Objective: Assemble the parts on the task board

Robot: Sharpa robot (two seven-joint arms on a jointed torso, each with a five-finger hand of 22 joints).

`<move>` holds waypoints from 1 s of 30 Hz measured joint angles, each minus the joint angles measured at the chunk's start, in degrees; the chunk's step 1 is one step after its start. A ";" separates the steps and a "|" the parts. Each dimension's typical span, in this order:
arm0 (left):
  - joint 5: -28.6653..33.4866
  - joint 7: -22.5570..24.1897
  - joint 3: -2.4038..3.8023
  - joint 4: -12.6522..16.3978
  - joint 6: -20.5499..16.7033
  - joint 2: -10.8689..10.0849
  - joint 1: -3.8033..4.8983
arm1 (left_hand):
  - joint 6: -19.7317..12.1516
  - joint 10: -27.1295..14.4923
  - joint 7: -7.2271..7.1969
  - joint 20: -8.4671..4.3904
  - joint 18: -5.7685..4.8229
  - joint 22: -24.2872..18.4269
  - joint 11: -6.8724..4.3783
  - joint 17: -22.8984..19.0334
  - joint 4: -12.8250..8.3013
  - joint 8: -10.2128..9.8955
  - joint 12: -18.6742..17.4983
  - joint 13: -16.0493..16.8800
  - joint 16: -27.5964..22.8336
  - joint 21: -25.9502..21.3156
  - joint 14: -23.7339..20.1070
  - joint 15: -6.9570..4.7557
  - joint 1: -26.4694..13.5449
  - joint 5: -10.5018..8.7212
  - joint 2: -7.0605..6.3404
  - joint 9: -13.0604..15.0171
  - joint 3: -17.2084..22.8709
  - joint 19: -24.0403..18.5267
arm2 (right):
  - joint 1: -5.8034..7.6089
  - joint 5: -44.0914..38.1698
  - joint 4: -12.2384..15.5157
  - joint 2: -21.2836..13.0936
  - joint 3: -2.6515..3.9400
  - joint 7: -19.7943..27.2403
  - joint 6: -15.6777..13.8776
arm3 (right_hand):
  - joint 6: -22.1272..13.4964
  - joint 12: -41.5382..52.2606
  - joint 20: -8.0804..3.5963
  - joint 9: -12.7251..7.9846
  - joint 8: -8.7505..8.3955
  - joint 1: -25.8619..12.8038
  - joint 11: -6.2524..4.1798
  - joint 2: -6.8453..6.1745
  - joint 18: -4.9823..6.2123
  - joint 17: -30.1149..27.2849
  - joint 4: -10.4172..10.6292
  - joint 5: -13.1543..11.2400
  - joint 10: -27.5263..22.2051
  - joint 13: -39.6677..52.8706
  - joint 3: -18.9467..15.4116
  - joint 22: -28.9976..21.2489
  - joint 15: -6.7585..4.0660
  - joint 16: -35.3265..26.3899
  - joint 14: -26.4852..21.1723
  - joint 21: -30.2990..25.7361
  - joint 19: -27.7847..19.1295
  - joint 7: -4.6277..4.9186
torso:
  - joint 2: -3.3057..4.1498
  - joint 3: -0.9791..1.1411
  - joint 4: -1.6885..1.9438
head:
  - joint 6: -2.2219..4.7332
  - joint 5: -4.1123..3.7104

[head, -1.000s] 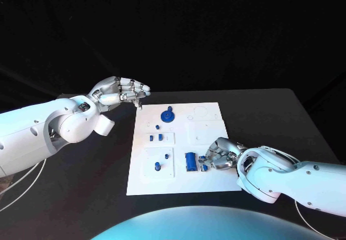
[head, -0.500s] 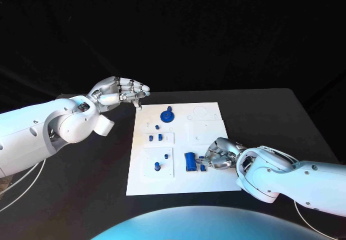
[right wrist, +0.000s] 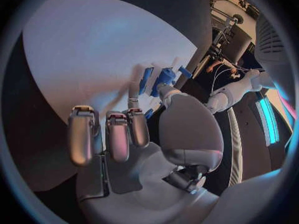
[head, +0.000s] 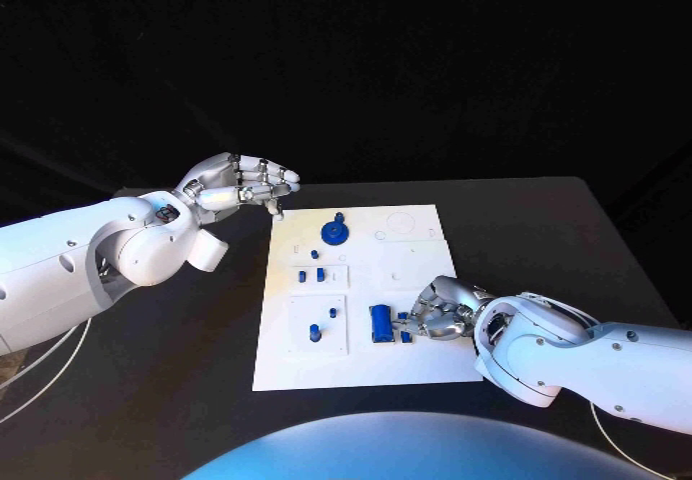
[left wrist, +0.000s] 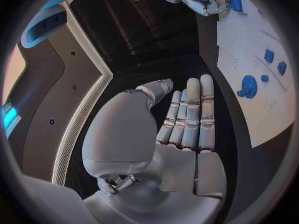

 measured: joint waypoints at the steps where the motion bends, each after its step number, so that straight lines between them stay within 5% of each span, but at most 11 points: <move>1: 0.00 0.00 0.00 0.00 0.00 0.00 0.00 | 0.00 0.00 0.00 0.00 0.00 0.00 0.00 0.00 0.00 0.00 0.00 0.00 0.00 0.00 0.00 0.00 0.00 0.00 0.00 0.00 0.00 0.00 | 0.00 -0.01 0.13 -0.18 0.00 0.10 -0.05 | 0.00 0.00 0.00 0.00 0.00 0.02 0.00 0.02 0.00 0.00 0.06 0.00 0.00 0.00 -0.07 0.00 0.00 0.00 0.00 0.00 0.00 0.00 | 0.00 0.01 0.00 | 0.00 0.00; 17: 0.00 0.00 0.00 -0.09 0.00 0.04 0.00 | 0.00 0.00 0.00 0.00 0.00 0.00 0.00 0.00 0.00 0.00 0.00 0.00 0.00 0.00 0.00 0.00 0.00 0.00 0.00 0.01 0.00 0.00 | 0.26 -2.15 4.23 -2.78 0.49 5.68 -1.52 | 0.29 1.62 0.01 0.14 0.00 9.03 -0.24 0.71 0.01 -0.01 -1.11 0.01 -0.17 -0.01 -2.83 -0.01 0.00 0.00 0.00 0.72 0.00 -0.29 | -0.03 0.04 -0.04 | 0.00 0.03; 30: 0.00 0.00 0.00 -0.12 0.01 0.08 0.00 | 0.00 0.00 0.00 0.00 0.00 0.00 0.00 0.00 0.00 0.00 0.00 0.01 0.00 0.00 0.00 0.00 0.00 0.00 0.00 0.01 0.00 0.00 | 0.30 -5.44 3.46 -0.64 0.54 6.89 -0.55 | 0.91 2.74 -0.16 0.24 0.24 13.07 -0.83 0.97 0.00 -0.02 -1.36 0.25 0.03 -0.01 -3.38 -0.02 -0.23 0.00 -0.19 0.94 -0.11 -0.91 | 0.02 -0.02 0.08 | 0.00 -0.08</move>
